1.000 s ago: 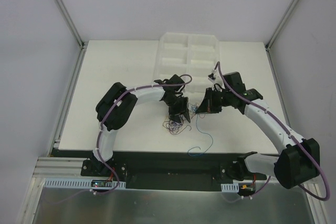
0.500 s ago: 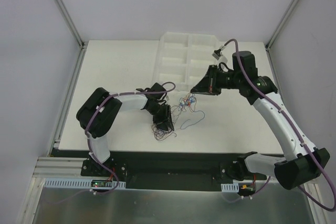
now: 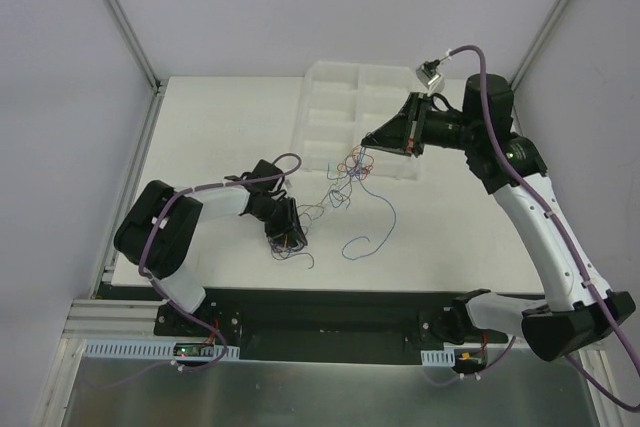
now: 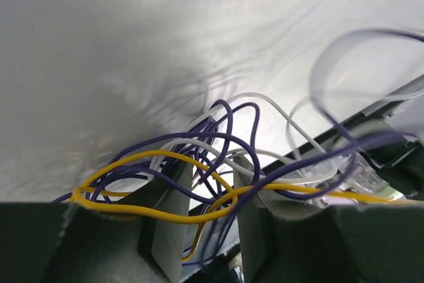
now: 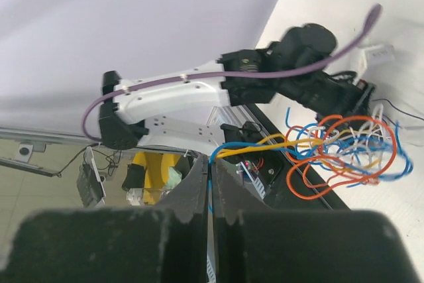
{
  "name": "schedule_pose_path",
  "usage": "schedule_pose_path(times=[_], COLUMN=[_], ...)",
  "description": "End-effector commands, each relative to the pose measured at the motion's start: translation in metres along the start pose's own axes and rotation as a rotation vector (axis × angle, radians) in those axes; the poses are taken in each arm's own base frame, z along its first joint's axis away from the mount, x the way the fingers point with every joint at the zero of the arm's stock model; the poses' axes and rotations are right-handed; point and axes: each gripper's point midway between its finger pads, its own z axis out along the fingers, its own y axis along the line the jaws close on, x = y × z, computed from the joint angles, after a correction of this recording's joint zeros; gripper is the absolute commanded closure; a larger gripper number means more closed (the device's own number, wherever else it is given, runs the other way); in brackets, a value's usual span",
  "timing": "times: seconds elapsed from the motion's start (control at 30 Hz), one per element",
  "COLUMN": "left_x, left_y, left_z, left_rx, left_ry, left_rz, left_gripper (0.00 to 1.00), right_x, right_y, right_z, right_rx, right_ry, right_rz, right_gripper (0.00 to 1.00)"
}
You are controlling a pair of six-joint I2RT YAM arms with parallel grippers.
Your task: Untangle the cables
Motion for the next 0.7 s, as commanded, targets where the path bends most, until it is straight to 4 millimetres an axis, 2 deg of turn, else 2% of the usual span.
schedule_pose_path(times=[0.0,0.17,0.23,0.33,0.6,0.67], left_x=[-0.002,0.005,0.007,0.007,0.001,0.001], left_y=[0.055,0.054,0.053,0.050,0.042,0.042], left_z=[-0.005,-0.007,-0.007,-0.008,-0.007,-0.006], left_rx=[-0.205,-0.183,-0.175,-0.165,-0.144,-0.145], left_ry=[-0.090,-0.082,-0.072,-0.077,-0.074,-0.069], left_rz=[0.044,0.034,0.026,0.029,0.034,0.034], left_gripper=[0.67,0.67,0.67,0.67,0.67,0.67], right_x=[0.007,0.005,0.003,0.003,0.001,-0.002], right_y=[-0.010,-0.009,-0.014,-0.024,-0.040,-0.036], right_z=[0.007,0.012,0.015,0.020,0.028,0.029], right_rx=[-0.060,-0.116,-0.106,-0.093,-0.063,-0.069], right_ry=[-0.002,-0.015,-0.025,-0.031,-0.031,-0.033], right_rz=[0.034,0.053,0.065,0.083,0.090,0.094], right_gripper=[1.00,0.93,0.92,0.83,0.84,0.74])
